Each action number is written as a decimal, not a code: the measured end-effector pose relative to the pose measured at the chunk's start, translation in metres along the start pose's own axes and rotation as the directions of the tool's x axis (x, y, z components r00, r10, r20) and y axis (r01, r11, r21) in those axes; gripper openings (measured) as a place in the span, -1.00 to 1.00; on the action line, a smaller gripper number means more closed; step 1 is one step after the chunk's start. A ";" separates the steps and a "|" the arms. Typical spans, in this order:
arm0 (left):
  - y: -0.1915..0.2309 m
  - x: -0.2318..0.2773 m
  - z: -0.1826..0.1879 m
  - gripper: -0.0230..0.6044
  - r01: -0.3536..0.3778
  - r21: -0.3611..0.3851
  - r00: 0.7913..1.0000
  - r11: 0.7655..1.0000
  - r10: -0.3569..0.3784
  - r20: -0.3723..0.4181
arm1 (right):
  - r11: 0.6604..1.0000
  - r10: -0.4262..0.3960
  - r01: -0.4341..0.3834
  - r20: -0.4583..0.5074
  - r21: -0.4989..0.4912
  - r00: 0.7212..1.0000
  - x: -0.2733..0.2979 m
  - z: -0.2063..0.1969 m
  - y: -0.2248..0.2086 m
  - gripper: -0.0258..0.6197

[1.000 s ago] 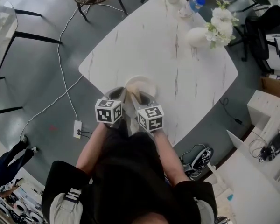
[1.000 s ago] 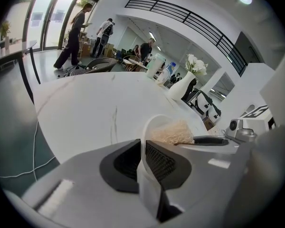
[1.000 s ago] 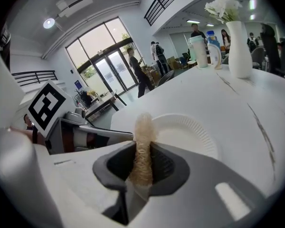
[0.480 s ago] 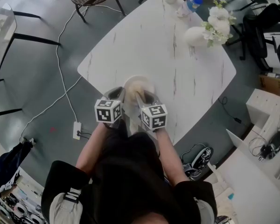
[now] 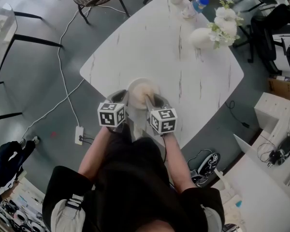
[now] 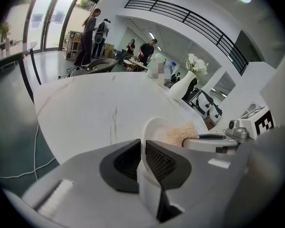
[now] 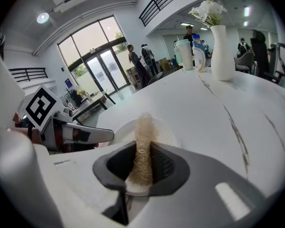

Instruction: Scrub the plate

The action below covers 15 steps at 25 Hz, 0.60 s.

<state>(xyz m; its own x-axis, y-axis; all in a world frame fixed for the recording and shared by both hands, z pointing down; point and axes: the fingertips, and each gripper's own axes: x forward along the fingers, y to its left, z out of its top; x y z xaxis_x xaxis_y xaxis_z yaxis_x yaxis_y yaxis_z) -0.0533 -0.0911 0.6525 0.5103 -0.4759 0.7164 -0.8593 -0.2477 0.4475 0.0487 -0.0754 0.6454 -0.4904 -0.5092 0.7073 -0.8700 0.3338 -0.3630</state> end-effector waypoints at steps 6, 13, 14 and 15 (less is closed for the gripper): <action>0.000 -0.001 0.000 -0.80 -0.003 0.000 1.000 1.000 0.003 0.002 | 0.999 -0.036 0.036 0.009 0.018 0.999 -0.010 -0.001 -0.020 -0.69; 0.000 0.000 0.000 -0.80 -0.008 0.000 1.000 1.000 0.008 0.004 | 0.997 -0.075 0.074 0.020 0.023 0.997 -0.021 0.002 -0.038 -0.69; 0.000 0.000 0.000 -0.80 -0.008 0.000 1.000 1.000 0.008 0.004 | 0.997 -0.078 0.078 0.020 0.027 0.997 -0.023 0.001 -0.040 -0.69; 0.000 0.000 0.000 -0.80 -0.008 0.000 1.000 1.000 0.008 0.003 | 0.996 -0.081 0.080 0.019 0.031 0.997 -0.024 0.001 -0.041 -0.69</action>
<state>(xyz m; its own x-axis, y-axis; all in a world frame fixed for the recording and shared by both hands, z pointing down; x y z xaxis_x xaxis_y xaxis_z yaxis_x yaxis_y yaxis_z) -0.0533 -0.0905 0.6525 0.5031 -0.4801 0.7186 -0.8634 -0.2436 0.4418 0.0964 -0.0776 0.6431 -0.4194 -0.5496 0.7226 -0.9077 0.2667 -0.3240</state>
